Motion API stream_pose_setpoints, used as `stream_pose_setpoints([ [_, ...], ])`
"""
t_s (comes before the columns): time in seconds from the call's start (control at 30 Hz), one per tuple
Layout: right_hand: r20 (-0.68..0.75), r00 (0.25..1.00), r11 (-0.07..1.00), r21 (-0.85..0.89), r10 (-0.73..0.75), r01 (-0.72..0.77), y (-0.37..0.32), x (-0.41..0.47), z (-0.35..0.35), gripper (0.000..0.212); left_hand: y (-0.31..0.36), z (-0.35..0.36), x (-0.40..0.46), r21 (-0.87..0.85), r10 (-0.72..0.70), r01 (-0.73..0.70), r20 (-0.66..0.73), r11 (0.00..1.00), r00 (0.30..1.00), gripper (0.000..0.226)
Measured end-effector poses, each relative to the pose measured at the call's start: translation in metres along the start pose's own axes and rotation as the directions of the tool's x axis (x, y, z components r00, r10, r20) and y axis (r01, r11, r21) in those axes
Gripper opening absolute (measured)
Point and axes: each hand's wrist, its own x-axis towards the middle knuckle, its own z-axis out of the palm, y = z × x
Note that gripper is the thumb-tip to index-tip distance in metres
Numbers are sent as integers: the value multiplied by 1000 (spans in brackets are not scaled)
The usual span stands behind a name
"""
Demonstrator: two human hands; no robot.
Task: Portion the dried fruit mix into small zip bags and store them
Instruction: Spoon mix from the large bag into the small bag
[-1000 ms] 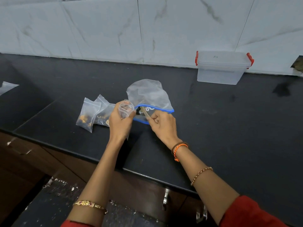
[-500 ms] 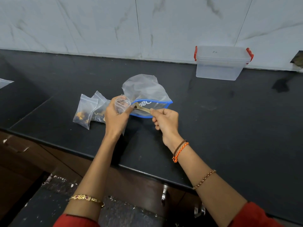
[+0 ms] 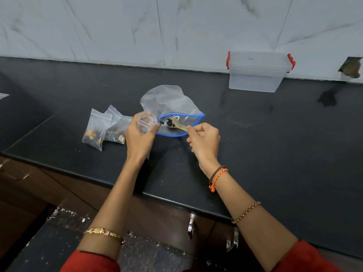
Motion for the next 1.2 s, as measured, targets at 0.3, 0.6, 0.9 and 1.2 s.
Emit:
stream_pose_setpoints([
  [0.3,130,990,996,-70,-55,64,-2,-20,24,20,1,-1,-2,-31,20,-16,130,999,991,25],
  [0.6,149,956,894,344,251,-288,-10,-17,4,20,-1,-8,-6,4,-3,3,65,1000,998,27],
  [0.9,56,972,887,400,229,-232,-10,-9,-47,24,2,4,-13,153,-54,44,61,987,997,27],
  [1.2,70,976,891,399,208,-219,-13,-4,-91,16,14,18,-23,334,-13,-10,66,943,998,41],
])
